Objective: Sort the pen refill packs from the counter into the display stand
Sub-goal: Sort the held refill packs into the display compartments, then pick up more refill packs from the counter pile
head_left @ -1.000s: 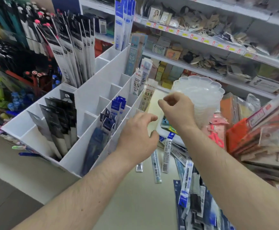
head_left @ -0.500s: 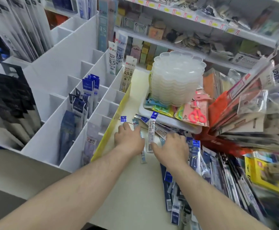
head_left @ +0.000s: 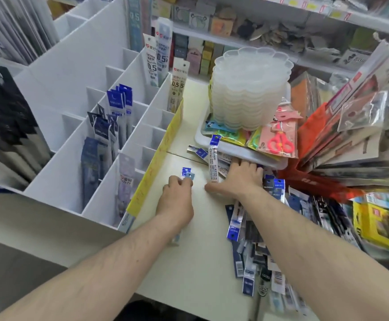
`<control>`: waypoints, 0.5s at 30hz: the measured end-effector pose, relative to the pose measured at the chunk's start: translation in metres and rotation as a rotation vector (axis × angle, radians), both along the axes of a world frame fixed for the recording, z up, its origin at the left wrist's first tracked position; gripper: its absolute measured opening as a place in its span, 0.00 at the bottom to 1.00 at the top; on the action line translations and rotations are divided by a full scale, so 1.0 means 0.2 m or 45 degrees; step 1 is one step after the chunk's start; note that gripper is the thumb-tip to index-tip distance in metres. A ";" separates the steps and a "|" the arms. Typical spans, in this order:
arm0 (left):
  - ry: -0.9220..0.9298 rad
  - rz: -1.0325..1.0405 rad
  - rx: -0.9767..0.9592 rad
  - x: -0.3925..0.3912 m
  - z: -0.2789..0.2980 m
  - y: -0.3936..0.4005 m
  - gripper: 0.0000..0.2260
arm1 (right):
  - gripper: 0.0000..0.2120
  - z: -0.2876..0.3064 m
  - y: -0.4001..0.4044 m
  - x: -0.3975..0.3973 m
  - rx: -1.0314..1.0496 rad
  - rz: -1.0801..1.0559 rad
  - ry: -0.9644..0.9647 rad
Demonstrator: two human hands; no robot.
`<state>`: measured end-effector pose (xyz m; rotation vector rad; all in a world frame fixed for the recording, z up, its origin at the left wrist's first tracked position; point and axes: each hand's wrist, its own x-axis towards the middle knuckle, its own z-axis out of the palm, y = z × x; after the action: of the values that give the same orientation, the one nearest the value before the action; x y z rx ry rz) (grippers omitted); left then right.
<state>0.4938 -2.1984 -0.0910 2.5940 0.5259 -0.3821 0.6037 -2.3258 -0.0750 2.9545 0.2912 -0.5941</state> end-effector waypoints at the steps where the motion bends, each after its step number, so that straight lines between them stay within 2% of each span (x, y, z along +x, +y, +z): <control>1: 0.014 0.034 -0.001 -0.01 0.00 0.00 0.21 | 0.50 0.00 0.00 0.00 -0.017 0.003 -0.007; 4: 0.076 0.078 0.026 -0.04 0.01 0.01 0.22 | 0.44 -0.02 0.00 -0.02 -0.023 0.055 -0.055; 9: 0.156 0.070 0.113 -0.08 -0.02 0.03 0.22 | 0.28 -0.07 -0.04 -0.13 0.049 0.378 -0.140; 12: 0.166 0.118 0.028 -0.08 -0.03 0.04 0.25 | 0.19 -0.06 -0.05 -0.18 0.075 0.551 -0.130; 15: 0.153 0.200 -0.080 -0.08 -0.02 0.06 0.23 | 0.17 -0.03 -0.05 -0.20 0.062 0.603 -0.044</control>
<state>0.4782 -2.1872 -0.0953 2.4598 0.7421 -0.4949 0.5644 -2.3360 -0.0819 2.7786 0.9744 -0.4730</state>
